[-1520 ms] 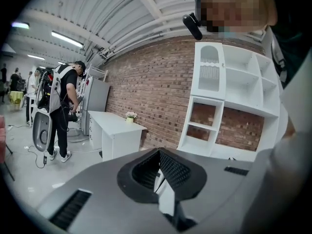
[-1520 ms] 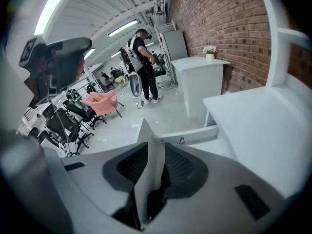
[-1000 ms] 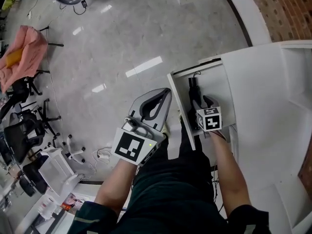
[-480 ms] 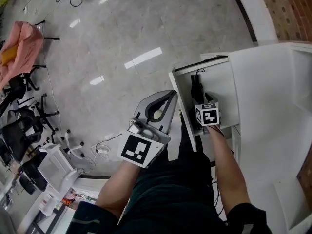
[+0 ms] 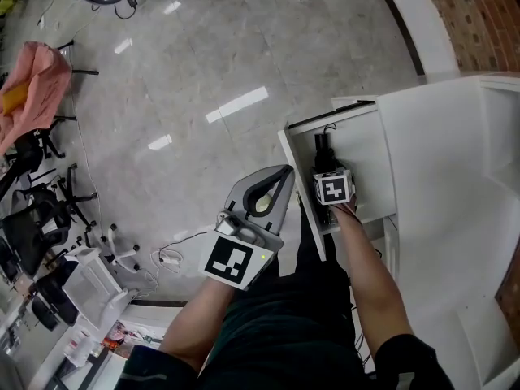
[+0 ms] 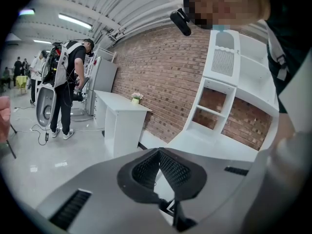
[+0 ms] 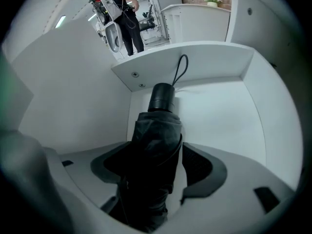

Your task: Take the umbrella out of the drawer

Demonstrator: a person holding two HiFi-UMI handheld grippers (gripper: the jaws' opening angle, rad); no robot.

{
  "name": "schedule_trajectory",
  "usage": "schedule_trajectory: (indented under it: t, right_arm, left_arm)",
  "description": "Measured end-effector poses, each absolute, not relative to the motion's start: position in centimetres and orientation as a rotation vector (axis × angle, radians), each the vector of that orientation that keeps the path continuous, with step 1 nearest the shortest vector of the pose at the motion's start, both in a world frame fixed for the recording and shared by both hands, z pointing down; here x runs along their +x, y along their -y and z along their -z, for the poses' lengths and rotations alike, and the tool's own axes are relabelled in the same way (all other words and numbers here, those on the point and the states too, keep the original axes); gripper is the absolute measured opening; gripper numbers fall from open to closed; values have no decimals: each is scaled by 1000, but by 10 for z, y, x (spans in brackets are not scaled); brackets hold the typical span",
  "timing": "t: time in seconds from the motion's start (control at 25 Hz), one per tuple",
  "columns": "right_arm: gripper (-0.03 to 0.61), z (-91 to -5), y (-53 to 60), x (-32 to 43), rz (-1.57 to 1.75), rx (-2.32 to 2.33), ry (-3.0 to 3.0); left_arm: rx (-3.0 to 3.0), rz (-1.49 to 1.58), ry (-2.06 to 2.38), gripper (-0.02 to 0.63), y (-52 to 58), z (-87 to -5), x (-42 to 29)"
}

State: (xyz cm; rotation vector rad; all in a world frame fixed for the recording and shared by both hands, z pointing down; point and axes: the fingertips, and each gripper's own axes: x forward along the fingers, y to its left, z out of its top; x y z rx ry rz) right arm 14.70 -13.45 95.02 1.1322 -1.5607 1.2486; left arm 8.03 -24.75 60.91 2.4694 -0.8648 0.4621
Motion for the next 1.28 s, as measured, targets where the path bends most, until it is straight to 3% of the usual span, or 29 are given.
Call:
schedule_trajectory:
  t: [0.24, 0.36, 0.52, 1.0, 1.28]
  right_arm:
    - [287, -967, 143, 171, -1145, 1121, 1415]
    - [216, -960, 121, 196, -1154, 1170, 1379]
    - [188, -964, 135, 170, -1289, 1176, 1498]
    - [175, -914, 148, 187, -1201, 1315, 1740]
    - [172, -839, 144, 199, -1051, 1481, 1847]
  left_arm:
    - [2535, -474, 892, 6, 247, -616, 83]
    - [2473, -485, 863, 6, 232, -615, 81]
    - [2470, -484, 909, 6, 236, -612, 64]
    - [2533, -471, 885, 6, 230, -599, 68]
    - [2596, -442, 866, 6, 208, -567, 60]
